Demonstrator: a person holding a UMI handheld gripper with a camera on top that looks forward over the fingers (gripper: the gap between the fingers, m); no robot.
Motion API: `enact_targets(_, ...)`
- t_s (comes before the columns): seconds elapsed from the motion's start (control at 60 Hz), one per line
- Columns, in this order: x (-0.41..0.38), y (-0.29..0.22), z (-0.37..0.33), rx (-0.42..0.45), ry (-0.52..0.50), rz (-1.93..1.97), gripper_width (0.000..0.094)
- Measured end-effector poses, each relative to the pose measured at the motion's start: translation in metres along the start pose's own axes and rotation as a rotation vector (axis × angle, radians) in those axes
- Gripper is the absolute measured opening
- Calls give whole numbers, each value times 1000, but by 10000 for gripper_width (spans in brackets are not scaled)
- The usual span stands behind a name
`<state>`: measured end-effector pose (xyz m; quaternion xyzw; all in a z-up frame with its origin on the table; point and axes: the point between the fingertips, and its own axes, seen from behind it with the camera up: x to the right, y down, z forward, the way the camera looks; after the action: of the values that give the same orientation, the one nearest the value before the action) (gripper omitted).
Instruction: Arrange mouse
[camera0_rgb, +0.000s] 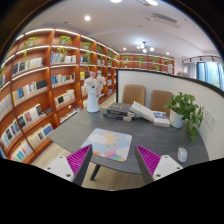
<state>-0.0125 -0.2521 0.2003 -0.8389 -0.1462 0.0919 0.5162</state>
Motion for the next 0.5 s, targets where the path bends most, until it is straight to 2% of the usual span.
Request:
enact_targets(0.2,32,39,-6,-57,51,38,856)
enact_targets(0.5,168,130,-19,-211,260,118,857)
